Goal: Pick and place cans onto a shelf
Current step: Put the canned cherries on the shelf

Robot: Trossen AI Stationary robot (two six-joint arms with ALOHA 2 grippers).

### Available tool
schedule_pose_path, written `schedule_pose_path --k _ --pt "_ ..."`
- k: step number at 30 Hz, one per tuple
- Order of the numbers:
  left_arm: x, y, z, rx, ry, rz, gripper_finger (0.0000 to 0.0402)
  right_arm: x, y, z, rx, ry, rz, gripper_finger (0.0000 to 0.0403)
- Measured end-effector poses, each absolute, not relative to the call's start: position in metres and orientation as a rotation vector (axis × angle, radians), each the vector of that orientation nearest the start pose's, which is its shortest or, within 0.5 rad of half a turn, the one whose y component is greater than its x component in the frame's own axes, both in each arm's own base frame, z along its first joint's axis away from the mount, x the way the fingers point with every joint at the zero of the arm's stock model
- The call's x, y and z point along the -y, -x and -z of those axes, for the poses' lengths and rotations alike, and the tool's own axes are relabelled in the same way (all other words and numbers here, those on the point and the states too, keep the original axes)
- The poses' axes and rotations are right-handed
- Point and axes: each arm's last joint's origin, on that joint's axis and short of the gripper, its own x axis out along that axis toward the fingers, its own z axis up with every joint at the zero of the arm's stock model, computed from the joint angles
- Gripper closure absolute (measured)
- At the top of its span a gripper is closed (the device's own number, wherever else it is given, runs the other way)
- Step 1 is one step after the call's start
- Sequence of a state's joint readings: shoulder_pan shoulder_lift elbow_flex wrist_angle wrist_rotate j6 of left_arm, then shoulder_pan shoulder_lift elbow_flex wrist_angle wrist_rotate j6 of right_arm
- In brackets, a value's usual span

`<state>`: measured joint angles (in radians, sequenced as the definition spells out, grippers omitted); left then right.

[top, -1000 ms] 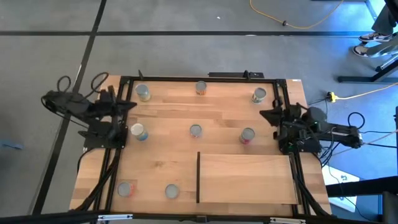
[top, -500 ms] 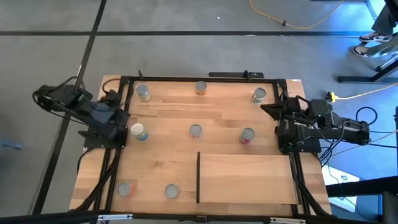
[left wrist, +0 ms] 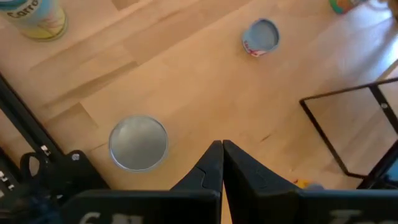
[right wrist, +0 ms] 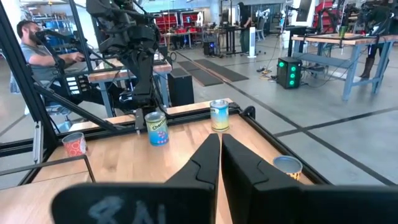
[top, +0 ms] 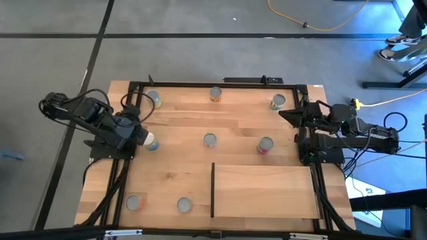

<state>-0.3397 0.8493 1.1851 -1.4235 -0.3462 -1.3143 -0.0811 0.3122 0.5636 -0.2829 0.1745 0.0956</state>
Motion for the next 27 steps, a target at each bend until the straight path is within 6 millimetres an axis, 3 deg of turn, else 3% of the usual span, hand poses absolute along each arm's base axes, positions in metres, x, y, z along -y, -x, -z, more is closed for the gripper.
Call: schedule_pose_path --k 6,12,18,22,27 --pt "0.024 -0.098 -0.354 -0.806 0.926 -0.715 0.0399 0.012 -0.087 -0.301 -0.019 -0.094 0.257 0.0382" --pt "0.027 -0.098 -0.35 -0.915 1.011 -0.747 0.0363 0.012 -0.087 -0.301 -0.019 -0.094 0.256 0.0382" --pt "0.031 -0.113 -0.343 -0.936 0.928 -0.792 0.0335 0.012 -0.087 -0.301 -0.019 -0.094 0.255 0.0382" --pt "0.033 -0.123 -0.325 -0.953 0.846 -0.878 0.0333 0.012 -0.087 -0.301 -0.018 -0.095 0.255 0.0382" --pt "0.035 -0.134 -0.295 -1.002 0.925 -1.034 0.0333 0.012 -0.087 -0.301 -0.017 -0.101 0.255 0.0382"
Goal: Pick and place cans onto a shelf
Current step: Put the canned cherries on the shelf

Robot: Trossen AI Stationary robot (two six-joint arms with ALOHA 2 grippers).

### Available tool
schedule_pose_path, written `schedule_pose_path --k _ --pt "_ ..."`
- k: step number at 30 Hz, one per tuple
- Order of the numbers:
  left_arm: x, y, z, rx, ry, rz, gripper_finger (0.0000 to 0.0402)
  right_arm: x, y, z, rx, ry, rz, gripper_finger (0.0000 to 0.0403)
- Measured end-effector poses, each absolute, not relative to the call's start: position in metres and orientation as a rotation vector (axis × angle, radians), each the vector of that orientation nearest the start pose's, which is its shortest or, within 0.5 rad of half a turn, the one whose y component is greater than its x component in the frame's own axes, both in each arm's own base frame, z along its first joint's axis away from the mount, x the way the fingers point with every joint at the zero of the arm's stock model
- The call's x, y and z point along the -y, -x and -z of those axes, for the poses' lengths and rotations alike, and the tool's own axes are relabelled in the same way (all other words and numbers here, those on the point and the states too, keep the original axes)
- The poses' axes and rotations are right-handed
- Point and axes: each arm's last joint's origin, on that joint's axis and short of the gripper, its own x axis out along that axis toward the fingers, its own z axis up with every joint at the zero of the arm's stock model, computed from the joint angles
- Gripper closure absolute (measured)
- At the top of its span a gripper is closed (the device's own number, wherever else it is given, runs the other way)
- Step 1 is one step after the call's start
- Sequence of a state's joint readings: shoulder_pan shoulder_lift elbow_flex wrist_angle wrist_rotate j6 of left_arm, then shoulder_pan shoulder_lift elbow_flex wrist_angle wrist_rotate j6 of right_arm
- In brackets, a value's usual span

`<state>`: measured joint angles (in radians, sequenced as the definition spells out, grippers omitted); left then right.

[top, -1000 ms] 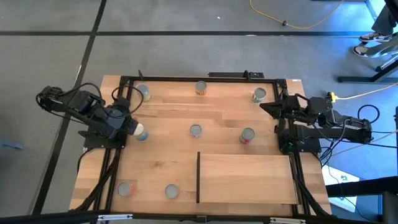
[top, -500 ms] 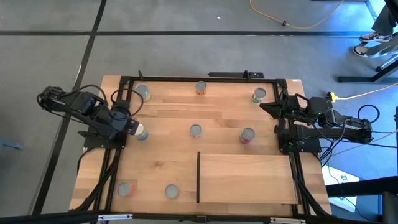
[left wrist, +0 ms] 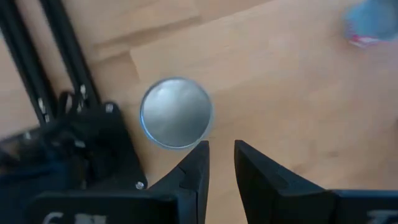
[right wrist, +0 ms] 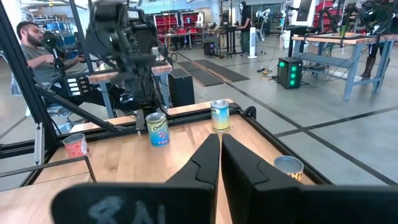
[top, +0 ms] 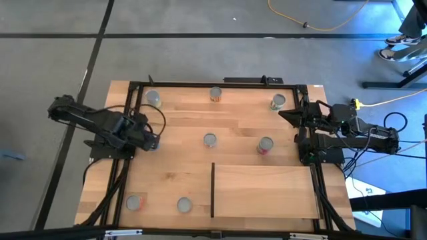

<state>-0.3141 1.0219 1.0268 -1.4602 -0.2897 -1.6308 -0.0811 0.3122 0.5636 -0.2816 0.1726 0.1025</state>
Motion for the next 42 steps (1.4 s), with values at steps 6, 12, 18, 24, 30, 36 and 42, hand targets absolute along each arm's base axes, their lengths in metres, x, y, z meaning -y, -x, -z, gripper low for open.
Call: schedule_pose_path --k 6,12,18,24,30,36,42 --pt "0.029 -0.14 -0.265 -1.024 0.976 -1.115 0.0333 0.012 -0.087 -0.301 -0.017 -0.098 0.255 0.0382" --pt "0.025 -0.15 -0.242 -1.025 0.956 -1.021 0.0333 0.012 -0.087 -0.301 -0.016 -0.102 0.255 0.0382" --pt "0.021 -0.154 -0.24 -1.05 0.863 -0.928 0.0333 0.012 -0.087 -0.301 -0.013 -0.127 0.256 0.0382" --pt "0.018 -0.154 -0.239 -1.08 0.884 -0.916 0.0333 0.012 -0.087 -0.301 -0.013 -0.128 0.256 0.0382" --pt "0.019 -0.154 -0.238 -1.112 0.858 -0.905 0.0333 0.012 -0.087 -0.301 -0.013 -0.128 0.256 0.0382" --pt "0.019 -0.157 -0.234 -1.146 0.827 -0.902 0.0333 0.012 -0.087 -0.301 -0.013 -0.128 0.256 0.0382" --pt "0.02 -0.164 -0.224 -1.219 0.78 -0.953 0.0333 0.012 -0.087 -0.301 -0.013 -0.125 0.256 0.0382"
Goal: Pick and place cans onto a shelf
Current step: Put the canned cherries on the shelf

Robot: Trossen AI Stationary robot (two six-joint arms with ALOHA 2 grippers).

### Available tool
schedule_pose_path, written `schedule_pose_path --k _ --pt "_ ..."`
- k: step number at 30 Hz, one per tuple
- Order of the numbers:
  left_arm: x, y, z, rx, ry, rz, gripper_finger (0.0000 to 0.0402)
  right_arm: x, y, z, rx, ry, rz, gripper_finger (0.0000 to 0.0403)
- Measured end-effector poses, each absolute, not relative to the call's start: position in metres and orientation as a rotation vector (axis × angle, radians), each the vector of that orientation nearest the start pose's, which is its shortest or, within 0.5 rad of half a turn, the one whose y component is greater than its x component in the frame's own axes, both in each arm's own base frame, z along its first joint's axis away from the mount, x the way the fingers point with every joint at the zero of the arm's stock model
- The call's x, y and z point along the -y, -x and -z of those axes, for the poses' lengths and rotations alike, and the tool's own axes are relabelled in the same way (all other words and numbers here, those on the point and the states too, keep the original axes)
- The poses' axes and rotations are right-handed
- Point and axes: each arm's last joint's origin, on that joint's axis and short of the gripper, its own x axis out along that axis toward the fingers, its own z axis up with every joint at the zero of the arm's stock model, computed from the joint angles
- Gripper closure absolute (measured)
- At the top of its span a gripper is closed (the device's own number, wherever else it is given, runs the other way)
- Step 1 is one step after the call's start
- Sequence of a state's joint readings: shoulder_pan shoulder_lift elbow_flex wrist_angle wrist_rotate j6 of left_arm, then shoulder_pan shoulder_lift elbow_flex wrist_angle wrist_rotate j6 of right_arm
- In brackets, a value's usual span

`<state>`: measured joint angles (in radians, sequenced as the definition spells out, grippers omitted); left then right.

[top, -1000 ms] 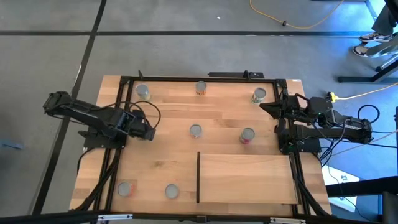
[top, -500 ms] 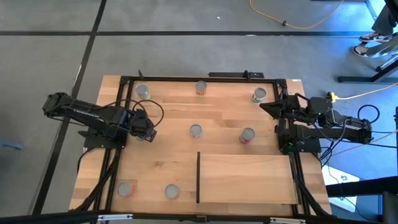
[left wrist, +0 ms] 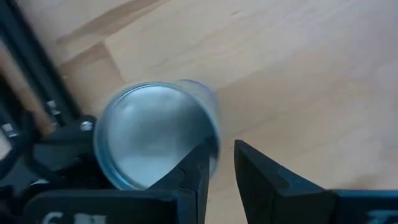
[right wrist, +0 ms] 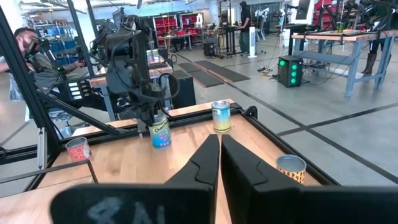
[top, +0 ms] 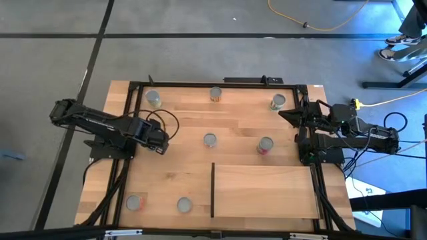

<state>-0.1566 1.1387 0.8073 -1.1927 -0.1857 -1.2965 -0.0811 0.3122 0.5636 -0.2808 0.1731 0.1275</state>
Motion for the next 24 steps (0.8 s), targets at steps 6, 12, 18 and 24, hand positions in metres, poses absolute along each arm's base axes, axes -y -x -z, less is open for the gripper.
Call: schedule_pose_path --k 6,12,18,24 --pt "0.021 -0.169 -0.218 -1.278 0.727 -0.955 0.0337 0.012 -0.087 -0.301 -0.013 -0.125 0.256 0.0382" --pt "0.021 -0.168 -0.218 -1.314 0.691 -0.932 0.0393 0.012 -0.087 -0.301 -0.013 -0.125 0.256 0.0382" --pt "0.022 -0.173 -0.228 -1.339 0.661 -0.872 0.04 0.012 -0.087 -0.301 -0.013 -0.126 0.255 0.0382" --pt "0.018 -0.186 -0.272 -1.26 0.61 -0.725 0.0401 0.012 -0.087 -0.301 -0.013 -0.123 0.256 0.0382"
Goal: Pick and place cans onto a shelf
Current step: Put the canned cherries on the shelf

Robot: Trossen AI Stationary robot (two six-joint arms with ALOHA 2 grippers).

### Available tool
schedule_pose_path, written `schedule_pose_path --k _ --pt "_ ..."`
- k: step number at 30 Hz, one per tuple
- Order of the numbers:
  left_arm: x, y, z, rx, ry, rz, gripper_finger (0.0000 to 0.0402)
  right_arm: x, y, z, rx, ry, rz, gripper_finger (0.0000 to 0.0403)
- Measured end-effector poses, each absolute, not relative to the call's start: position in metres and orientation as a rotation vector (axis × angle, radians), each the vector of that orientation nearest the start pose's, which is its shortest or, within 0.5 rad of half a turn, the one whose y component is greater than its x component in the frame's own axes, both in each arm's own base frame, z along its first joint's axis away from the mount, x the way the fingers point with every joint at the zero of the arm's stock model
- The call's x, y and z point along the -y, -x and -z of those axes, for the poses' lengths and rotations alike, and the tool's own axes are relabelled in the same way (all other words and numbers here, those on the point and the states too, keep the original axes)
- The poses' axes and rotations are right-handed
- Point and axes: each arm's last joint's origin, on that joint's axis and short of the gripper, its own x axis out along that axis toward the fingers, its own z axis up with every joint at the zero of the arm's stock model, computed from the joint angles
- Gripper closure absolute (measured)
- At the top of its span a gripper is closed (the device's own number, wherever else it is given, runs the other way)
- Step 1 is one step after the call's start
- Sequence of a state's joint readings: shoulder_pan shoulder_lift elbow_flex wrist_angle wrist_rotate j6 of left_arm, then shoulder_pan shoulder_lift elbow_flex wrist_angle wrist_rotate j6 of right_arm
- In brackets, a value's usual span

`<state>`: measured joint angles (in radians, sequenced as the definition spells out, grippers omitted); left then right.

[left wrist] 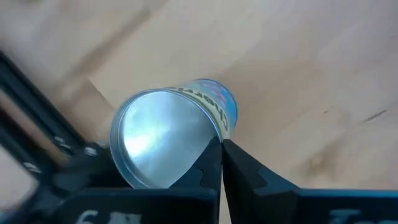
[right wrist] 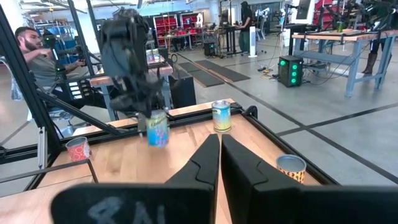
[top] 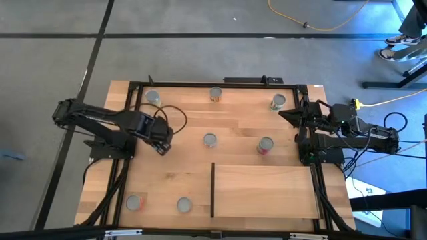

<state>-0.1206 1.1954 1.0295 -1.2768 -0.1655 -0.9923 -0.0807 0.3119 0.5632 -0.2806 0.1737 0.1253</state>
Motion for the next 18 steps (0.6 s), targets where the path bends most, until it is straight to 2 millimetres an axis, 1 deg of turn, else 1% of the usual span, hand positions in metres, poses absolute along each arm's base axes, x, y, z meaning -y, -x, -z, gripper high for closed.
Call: schedule_pose_path --k 3,7,11,14,18 --pt "0.014 -0.193 -0.298 -1.173 0.596 -0.679 0.0401 0.012 -0.087 -0.301 -0.014 -0.122 0.256 0.0382" --pt "0.007 -0.196 -0.337 -1.063 0.544 -0.634 0.0401 0.012 -0.087 -0.301 -0.015 -0.111 0.255 0.0382" --pt "-0.003 -0.208 -0.369 -1.003 0.451 -0.612 0.0401 0.012 -0.087 -0.301 -0.021 -0.067 0.254 0.0382" --pt "-0.013 -0.221 -0.387 -1.022 0.36 -0.625 0.0401 0.012 -0.087 -0.301 -0.022 -0.069 0.254 0.0382" --pt "-0.034 -0.243 -0.398 -1.073 0.27 -0.643 0.0401 0.012 -0.087 -0.301 -0.021 -0.07 0.254 0.0382"
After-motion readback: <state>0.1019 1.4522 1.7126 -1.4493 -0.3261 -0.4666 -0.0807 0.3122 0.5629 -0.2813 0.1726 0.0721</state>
